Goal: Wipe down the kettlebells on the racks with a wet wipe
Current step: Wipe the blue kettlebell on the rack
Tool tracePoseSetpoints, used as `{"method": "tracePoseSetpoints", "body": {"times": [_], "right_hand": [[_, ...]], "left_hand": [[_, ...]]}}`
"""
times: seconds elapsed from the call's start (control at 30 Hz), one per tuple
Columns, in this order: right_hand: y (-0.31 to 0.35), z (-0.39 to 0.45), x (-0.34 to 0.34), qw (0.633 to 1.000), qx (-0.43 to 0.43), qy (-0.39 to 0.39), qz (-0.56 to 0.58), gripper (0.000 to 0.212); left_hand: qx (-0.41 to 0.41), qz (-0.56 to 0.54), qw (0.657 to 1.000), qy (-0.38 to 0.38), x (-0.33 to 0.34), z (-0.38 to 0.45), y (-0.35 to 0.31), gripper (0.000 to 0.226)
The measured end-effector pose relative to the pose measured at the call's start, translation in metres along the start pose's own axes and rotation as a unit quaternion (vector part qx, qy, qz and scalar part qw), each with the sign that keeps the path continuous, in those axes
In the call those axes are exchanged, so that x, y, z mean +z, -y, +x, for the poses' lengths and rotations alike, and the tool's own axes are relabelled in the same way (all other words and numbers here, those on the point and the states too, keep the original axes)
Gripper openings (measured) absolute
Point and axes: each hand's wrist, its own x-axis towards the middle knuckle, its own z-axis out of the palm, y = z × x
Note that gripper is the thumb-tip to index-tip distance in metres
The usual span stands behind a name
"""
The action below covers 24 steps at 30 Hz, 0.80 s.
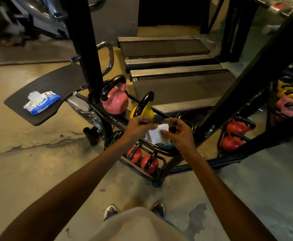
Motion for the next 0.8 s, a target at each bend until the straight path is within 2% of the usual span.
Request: {"method": "tracePoseSetpoints", "body": {"times": [0.07,0.2,0.3,0.43,0.53,0.6,0.67,0.73,0.8], "right_hand": [[-0.005,0.003,0.001,0.998,-0.026,-0.023,-0.060,0.042],[-0.013,0.007,0.006,0.984,-0.025,-0.070,-0.160,0.029],[-0.014,0.006,0.009,0.989,-0.019,-0.040,-0.142,0.024],[-0.013,0.002,0.006,0.992,-0.039,0.006,-0.122,0.033],[-0.008,-0.001,0.003,0.988,-0.054,-0.005,-0.146,0.035],[-0.004,-0.002,0.001,0.982,-0.093,-0.016,-0.165,0.031],[-0.001,-0.003,-0.002,0.972,-0.135,-0.022,-0.194,0.030],[0.005,-0.003,-0.007,0.955,-0.177,-0.046,-0.232,0.029],[0.011,0.002,-0.012,0.932,-0.228,-0.072,-0.273,0.028]], "left_hand": [[0.030,0.079,0.996,-0.018,0.004,-0.003,0.004,0.018],[0.051,0.091,0.993,-0.058,0.015,-0.007,0.009,0.014],[0.032,0.029,0.999,-0.034,0.023,-0.008,0.007,0.004],[-0.032,-0.081,0.995,-0.040,0.026,-0.008,-0.004,0.016],[-0.035,-0.103,0.994,-0.002,0.026,-0.009,-0.008,0.022],[0.000,-0.085,0.996,-0.009,0.028,-0.008,-0.008,0.021],[0.083,-0.026,0.995,-0.053,0.029,-0.005,-0.009,0.016],[0.177,0.078,0.976,-0.100,0.027,0.000,-0.008,0.011],[0.247,0.198,0.944,-0.095,0.027,0.004,-0.001,0.011]]}}
